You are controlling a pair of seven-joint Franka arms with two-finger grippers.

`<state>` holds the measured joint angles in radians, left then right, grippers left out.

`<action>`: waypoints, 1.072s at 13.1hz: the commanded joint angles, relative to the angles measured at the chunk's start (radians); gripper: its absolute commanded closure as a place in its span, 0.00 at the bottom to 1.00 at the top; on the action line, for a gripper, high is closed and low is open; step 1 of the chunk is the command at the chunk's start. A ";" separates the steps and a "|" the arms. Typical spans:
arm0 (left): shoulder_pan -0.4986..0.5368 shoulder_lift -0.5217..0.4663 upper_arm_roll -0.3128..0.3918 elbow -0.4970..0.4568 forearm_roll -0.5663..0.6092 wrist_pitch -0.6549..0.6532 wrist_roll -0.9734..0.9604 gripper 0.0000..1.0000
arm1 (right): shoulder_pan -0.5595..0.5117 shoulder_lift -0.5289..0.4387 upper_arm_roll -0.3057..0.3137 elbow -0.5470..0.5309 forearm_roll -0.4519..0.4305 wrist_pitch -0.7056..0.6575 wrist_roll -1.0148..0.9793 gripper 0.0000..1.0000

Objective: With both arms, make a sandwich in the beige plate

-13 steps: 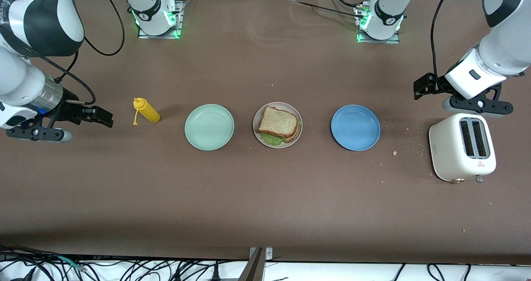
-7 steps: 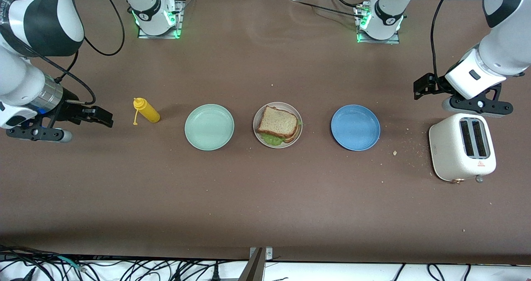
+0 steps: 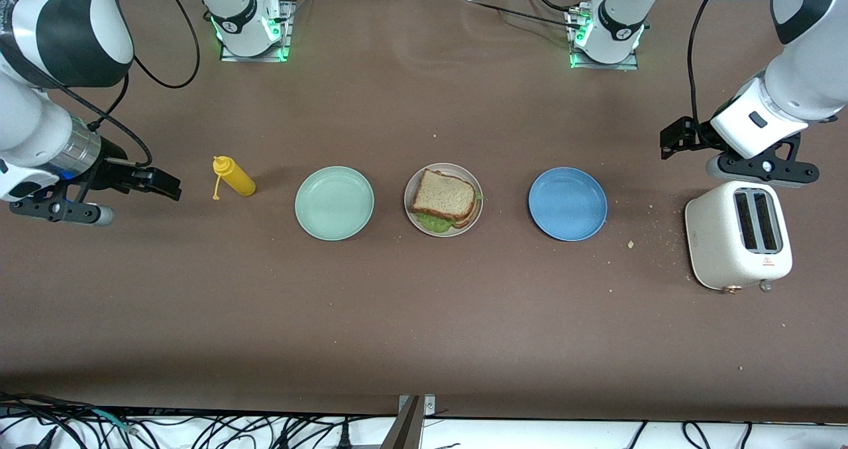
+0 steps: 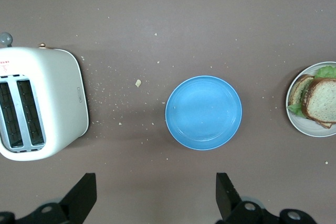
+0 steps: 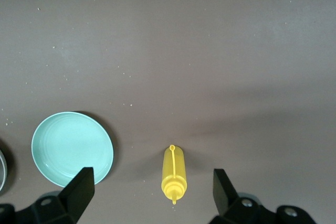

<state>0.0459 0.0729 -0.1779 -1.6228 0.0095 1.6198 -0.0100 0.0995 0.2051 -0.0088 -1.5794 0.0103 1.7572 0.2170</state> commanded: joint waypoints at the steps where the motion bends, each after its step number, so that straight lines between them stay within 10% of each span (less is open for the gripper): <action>1: -0.003 -0.010 0.006 -0.009 -0.026 0.002 -0.001 0.00 | 0.003 -0.018 -0.007 0.001 -0.004 -0.022 -0.056 0.00; 14: -0.009 -0.010 0.006 -0.008 -0.028 0.000 -0.002 0.00 | 0.006 -0.007 0.001 0.042 -0.004 -0.038 -0.056 0.00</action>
<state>0.0417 0.0730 -0.1786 -1.6228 0.0075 1.6198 -0.0101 0.1050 0.1990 -0.0090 -1.5611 0.0102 1.7418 0.1769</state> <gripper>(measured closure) 0.000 0.000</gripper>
